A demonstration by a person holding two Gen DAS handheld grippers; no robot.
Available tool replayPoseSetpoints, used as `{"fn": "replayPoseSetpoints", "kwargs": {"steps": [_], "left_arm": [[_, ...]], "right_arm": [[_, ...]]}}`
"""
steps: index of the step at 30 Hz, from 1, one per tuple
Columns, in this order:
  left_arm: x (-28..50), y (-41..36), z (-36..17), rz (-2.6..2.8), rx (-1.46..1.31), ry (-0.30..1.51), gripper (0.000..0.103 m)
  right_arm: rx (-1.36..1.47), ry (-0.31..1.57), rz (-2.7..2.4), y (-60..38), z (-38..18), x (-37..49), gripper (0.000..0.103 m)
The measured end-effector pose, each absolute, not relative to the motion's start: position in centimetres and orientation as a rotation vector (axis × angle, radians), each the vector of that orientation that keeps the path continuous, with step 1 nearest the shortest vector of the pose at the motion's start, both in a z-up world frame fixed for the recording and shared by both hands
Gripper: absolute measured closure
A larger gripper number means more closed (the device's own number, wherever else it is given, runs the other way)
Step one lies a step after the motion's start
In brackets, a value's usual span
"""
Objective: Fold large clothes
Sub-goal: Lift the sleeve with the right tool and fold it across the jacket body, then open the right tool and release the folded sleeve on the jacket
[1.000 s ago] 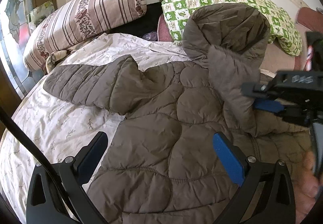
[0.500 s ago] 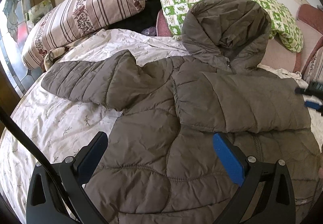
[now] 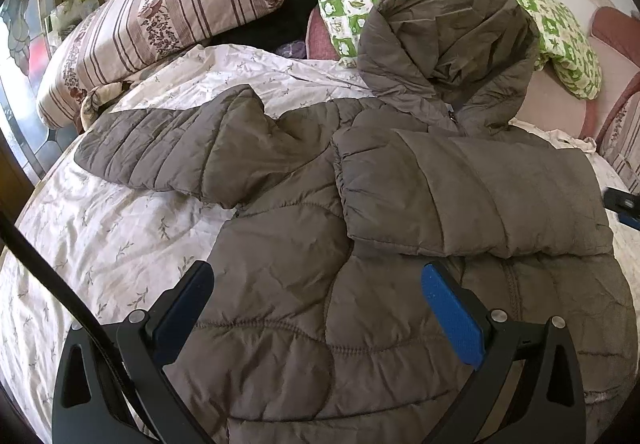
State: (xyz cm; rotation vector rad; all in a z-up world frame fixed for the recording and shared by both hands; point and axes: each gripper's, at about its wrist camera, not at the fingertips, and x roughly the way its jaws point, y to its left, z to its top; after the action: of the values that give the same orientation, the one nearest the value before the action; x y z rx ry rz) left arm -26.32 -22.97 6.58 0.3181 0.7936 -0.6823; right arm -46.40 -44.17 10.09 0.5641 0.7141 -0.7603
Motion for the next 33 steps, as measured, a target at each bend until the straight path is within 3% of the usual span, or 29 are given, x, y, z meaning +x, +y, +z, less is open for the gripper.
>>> {"fn": "replayPoseSetpoints", "kwargs": {"steps": [4, 13, 17, 21, 24, 33], "left_arm": [[-26.7, -23.1, 6.2, -0.684, 0.336, 0.794, 0.0], [-26.6, -23.6, 4.5, -0.67, 0.375, 0.84, 0.0], [-26.3, -23.9, 3.5, -0.661, 0.397, 0.867, 0.0], [-25.8, -23.9, 2.4, -0.647, 0.404, 0.905, 0.0], [-25.9, -23.9, 2.1, -0.642, 0.413, 0.899, 0.0], [-26.2, -24.2, 1.6, -0.637, 0.443, 0.888, 0.0]], "right_arm": [[0.49, 0.663, -0.776, -39.6, 10.2, -47.0, 0.033], [0.622, 0.797, -0.731, -40.2, 5.0, -45.0, 0.031], [0.656, 0.879, -0.766, -41.0, 3.0, -44.8, 0.024], [0.648, 0.942, -0.79, -41.1, 1.7, -44.2, 0.009], [0.622, 0.972, -0.799, -40.9, 1.3, -43.6, 0.003], [0.63, 0.997, -0.792, -40.9, 0.6, -43.3, 0.0]]}}
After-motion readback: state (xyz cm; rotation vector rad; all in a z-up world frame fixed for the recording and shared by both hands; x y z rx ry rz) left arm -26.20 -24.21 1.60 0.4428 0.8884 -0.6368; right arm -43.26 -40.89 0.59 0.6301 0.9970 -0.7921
